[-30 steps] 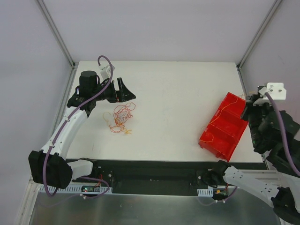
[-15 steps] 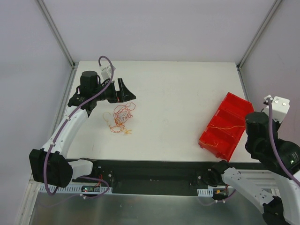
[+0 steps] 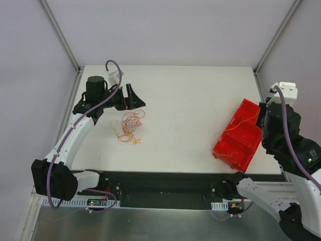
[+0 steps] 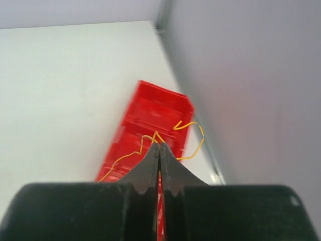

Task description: Untangle the cables

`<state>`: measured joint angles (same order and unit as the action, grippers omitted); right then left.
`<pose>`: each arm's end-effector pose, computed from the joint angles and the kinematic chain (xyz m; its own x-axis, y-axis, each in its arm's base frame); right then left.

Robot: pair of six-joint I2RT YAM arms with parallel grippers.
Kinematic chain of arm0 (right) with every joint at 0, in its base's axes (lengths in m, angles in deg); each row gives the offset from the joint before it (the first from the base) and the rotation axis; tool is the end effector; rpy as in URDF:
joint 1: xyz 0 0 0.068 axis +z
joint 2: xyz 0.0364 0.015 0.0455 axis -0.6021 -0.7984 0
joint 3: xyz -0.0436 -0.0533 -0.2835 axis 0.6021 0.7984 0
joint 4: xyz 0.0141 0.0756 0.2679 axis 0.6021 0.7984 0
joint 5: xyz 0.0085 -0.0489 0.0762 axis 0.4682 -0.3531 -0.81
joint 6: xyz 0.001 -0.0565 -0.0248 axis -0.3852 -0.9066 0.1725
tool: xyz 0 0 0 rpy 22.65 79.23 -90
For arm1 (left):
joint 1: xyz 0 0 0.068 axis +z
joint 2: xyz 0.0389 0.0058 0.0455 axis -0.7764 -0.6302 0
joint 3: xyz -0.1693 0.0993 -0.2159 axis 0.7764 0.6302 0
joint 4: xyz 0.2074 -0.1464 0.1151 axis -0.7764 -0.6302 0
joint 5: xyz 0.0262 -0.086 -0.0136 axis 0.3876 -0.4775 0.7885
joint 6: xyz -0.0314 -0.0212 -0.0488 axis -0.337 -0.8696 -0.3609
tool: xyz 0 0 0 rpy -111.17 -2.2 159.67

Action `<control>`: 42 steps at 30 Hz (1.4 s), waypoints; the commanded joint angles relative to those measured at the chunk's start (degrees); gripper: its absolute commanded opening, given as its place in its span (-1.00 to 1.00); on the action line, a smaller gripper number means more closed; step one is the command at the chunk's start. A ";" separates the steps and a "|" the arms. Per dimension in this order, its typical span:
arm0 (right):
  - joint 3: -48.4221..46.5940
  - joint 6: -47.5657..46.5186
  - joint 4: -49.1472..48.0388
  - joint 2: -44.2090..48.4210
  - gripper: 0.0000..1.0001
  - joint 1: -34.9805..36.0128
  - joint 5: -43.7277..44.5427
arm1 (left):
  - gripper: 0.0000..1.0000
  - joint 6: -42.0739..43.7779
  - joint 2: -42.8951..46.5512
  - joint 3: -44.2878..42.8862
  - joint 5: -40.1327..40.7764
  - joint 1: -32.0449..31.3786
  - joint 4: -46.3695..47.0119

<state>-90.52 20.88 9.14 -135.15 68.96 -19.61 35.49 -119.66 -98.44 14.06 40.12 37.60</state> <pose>0.0900 0.0121 0.4999 -0.3121 -0.3121 -0.8973 0.2829 0.8711 -0.4013 0.2840 -0.0848 0.3585 -0.6326 -0.2038 -0.7472 0.5143 0.6108 -0.6020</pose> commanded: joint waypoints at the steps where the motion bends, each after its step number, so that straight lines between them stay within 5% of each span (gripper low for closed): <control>1: 1.66 -2.61 -9.52 -1.33 -0.99 -0.22 -22.92 | 0.76 0.96 0.28 0.06 -0.95 0.09 1.75; 11: -0.17 -4.28 -9.35 2.44 -0.99 -0.30 -27.01 | 0.75 0.87 -0.07 -0.03 -1.12 0.09 1.75; 23: 4.39 -13.77 -15.85 0.96 -0.99 -2.05 1.03 | 0.75 0.87 -0.51 -0.12 -1.83 0.09 1.83; 33: -1.50 -14.65 -16.47 -4.31 -0.99 -14.97 -2.83 | 0.75 0.87 -0.34 -0.20 -2.27 0.09 1.92; 37: 4.90 -12.12 -15.25 -4.24 -0.99 -17.09 -0.54 | 0.75 1.04 0.19 -0.12 -2.18 0.09 1.83; 42: 15.09 0.89 -8.74 -0.55 -0.99 -19.20 -12.73 | 0.75 0.96 0.10 -0.20 -2.27 0.17 1.83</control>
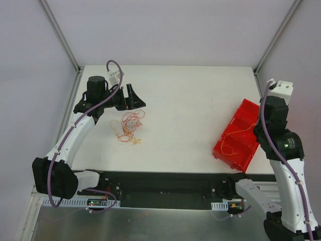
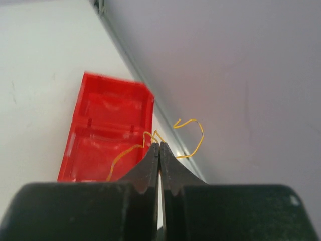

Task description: Untangle the cables

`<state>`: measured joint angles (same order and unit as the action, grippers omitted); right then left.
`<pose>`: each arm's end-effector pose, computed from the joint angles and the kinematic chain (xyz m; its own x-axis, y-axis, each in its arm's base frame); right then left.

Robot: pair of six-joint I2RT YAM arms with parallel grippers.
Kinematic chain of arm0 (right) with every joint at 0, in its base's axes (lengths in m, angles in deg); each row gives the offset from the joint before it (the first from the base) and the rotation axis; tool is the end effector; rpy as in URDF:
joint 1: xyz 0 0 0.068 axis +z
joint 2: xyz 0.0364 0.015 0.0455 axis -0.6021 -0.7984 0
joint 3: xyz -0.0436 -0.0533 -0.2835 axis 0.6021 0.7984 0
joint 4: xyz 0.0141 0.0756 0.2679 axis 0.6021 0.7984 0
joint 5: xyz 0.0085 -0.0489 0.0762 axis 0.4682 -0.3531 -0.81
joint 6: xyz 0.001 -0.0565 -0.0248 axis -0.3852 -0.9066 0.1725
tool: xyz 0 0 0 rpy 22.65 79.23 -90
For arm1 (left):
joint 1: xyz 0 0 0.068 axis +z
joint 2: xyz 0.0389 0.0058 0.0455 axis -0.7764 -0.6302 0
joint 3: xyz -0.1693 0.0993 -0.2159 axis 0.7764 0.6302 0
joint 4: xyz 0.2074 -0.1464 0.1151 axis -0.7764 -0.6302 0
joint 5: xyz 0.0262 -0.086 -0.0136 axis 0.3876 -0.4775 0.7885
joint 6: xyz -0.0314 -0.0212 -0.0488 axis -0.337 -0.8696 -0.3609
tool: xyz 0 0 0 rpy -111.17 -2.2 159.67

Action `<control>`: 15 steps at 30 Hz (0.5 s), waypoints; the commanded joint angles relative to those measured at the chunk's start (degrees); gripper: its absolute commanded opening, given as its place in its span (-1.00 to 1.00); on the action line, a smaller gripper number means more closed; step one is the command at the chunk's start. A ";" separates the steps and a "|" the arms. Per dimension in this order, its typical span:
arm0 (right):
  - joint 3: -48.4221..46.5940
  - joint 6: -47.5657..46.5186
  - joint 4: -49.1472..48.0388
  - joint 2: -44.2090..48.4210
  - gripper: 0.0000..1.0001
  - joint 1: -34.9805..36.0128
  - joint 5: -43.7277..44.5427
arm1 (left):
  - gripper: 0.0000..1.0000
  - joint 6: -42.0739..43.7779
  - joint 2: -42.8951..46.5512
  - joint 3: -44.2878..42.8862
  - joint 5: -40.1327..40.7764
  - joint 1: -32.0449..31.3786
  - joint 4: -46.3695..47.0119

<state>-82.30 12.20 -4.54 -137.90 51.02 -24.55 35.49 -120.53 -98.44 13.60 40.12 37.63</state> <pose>0.1394 -0.0011 0.4778 -0.4101 -0.3172 -0.8551 0.4320 0.7582 -0.4884 0.2874 -0.0858 0.3545 -0.6452 -0.1992 -0.7376 0.5098 0.6069 -0.6098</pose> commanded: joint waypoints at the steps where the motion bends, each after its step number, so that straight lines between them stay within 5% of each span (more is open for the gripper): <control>1: 9.07 11.84 6.25 2.65 -0.99 -1.43 -8.86 | 0.75 0.96 0.89 -0.20 -1.89 0.17 1.72; 11: 21.92 24.87 9.15 3.01 -0.99 -2.40 -23.55 | 0.75 0.60 0.89 0.06 -2.34 0.09 2.25; 15: 18.69 22.08 13.73 6.34 -0.99 -2.75 -13.65 | 0.75 0.69 1.06 0.06 -2.07 0.17 2.25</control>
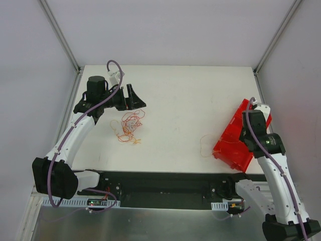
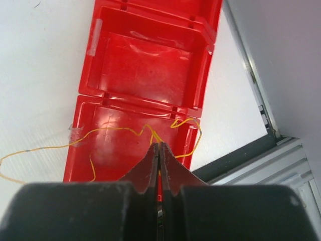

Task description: Untangle the cables

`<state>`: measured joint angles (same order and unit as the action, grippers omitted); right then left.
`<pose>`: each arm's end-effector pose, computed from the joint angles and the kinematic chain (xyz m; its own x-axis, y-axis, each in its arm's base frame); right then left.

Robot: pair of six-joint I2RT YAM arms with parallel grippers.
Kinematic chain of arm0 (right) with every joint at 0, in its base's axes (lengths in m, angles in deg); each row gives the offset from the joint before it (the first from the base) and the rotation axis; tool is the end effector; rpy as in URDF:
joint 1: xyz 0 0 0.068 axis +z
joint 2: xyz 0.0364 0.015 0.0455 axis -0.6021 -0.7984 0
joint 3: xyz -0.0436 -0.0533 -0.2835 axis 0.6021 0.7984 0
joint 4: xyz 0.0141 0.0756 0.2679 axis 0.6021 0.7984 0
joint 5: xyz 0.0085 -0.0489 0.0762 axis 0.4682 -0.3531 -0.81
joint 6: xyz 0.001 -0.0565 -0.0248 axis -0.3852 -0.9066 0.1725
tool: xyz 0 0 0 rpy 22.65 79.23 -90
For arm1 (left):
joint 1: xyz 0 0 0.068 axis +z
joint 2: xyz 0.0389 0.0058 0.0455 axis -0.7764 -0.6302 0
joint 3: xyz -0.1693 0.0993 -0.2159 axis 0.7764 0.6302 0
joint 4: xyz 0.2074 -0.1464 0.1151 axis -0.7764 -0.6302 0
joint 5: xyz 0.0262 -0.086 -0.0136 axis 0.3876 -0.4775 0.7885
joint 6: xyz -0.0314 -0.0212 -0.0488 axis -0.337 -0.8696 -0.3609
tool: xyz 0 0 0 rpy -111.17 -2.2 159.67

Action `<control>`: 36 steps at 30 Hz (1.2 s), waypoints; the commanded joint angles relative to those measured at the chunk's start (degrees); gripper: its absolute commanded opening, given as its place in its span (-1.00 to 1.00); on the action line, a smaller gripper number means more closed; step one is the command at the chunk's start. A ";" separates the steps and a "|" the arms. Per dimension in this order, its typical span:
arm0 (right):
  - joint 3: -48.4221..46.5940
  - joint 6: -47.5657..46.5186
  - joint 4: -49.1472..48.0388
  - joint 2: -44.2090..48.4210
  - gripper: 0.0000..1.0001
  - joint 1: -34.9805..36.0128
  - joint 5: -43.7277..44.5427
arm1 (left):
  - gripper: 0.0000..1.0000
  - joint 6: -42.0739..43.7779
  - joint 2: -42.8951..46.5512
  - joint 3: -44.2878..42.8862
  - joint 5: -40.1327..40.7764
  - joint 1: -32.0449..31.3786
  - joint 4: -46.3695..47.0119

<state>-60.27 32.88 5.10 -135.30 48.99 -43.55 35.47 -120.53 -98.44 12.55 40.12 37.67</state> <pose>0.1560 0.0097 0.3393 -0.6750 -0.1059 -0.7302 0.1910 0.9308 -0.3115 0.2868 -0.0863 0.3547 -0.6492 -0.1936 -0.7356 0.5193 0.5938 -0.6146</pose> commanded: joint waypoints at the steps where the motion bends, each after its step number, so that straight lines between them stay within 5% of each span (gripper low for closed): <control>1: -4.92 -0.01 4.88 4.53 -0.99 -1.15 7.72 | 0.75 0.54 0.98 0.06 -1.46 0.09 2.21; 12: -25.32 -11.18 7.61 0.85 -1.00 -3.44 20.21 | 0.75 0.01 1.24 0.24 -2.25 0.09 2.65; 21: -32.09 -10.48 8.23 -1.53 -0.99 -3.70 13.11 | 0.75 -0.34 0.63 0.41 -2.78 0.17 3.09; 29: -34.29 -9.96 -0.83 -3.36 -0.99 -3.70 -36.16 | 0.75 -0.96 0.80 0.59 -3.48 0.17 3.88; 31: -35.96 -9.25 0.75 -5.65 -0.99 -3.70 -38.66 | 0.75 -0.69 1.06 0.76 -2.78 0.17 3.79; 36: -39.12 -11.17 4.88 -3.21 -0.99 -3.70 -27.78 | 0.75 -0.60 0.80 0.76 -2.78 0.26 3.79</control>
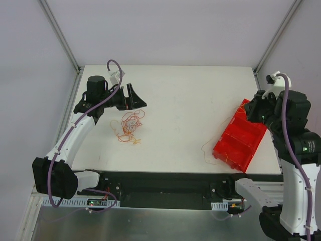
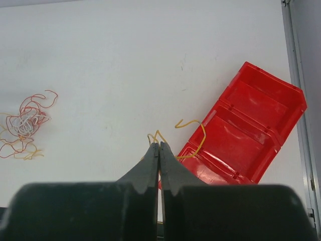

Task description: Untangle the cables

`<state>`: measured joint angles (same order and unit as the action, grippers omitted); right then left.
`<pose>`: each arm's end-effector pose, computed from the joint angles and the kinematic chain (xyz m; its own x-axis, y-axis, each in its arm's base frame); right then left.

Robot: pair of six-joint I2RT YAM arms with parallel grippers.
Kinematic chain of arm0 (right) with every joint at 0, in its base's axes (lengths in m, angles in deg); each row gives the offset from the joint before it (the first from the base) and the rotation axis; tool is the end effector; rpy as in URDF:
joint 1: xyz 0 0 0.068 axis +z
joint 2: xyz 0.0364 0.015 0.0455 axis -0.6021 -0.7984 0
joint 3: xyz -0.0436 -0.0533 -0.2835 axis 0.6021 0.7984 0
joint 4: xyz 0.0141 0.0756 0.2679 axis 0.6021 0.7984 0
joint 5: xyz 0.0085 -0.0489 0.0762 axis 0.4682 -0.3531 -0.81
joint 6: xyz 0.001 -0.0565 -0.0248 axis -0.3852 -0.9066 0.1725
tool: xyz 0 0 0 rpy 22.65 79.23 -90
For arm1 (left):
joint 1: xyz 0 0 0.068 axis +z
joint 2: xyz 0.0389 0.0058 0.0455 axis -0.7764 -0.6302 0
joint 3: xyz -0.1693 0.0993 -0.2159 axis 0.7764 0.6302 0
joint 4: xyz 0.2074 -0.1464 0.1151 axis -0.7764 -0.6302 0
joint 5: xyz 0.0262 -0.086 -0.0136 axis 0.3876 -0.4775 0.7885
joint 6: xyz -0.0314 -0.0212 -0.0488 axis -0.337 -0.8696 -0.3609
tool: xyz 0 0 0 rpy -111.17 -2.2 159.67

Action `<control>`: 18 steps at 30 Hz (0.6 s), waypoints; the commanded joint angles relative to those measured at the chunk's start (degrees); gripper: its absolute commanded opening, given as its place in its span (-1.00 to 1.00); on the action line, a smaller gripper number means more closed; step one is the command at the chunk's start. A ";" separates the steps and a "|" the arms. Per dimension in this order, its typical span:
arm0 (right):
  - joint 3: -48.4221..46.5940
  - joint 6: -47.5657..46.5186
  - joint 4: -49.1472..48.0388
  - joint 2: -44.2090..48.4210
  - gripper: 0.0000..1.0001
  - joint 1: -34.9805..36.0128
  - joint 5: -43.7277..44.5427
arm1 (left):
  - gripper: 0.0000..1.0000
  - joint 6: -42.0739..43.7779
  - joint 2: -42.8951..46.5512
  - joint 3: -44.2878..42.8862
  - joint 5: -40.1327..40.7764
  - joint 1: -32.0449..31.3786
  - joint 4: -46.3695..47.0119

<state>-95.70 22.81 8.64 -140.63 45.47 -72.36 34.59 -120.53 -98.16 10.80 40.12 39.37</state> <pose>0.1209 0.0175 0.5116 -0.2791 -0.1766 -0.9439 -0.1772 0.9755 -0.1301 0.2868 -0.0874 0.3563 -0.6464 -0.1957 -0.7374 0.5396 0.5661 -0.6232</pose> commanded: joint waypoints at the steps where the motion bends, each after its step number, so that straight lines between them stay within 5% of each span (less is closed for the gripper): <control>1: -4.66 -1.89 1.96 2.48 -0.99 -0.19 2.70 | 0.75 0.27 0.63 0.48 -1.12 0.26 2.08; 5: -8.70 -3.92 4.77 3.19 -0.99 -0.19 11.83 | 0.75 -0.08 -0.16 0.39 -1.56 0.26 2.09; 11: -8.54 -3.92 6.18 0.03 -0.99 -0.19 37.05 | 0.75 -0.08 -0.08 0.39 -1.56 0.35 2.17; 18: -5.90 -6.38 1.79 -2.34 -0.99 -0.10 46.83 | 0.74 -0.08 -0.17 0.48 -1.56 0.35 2.26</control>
<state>-103.32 18.96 13.20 -141.07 45.47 -35.42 34.16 -120.84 -98.14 10.78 40.15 39.42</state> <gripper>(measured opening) 0.009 0.873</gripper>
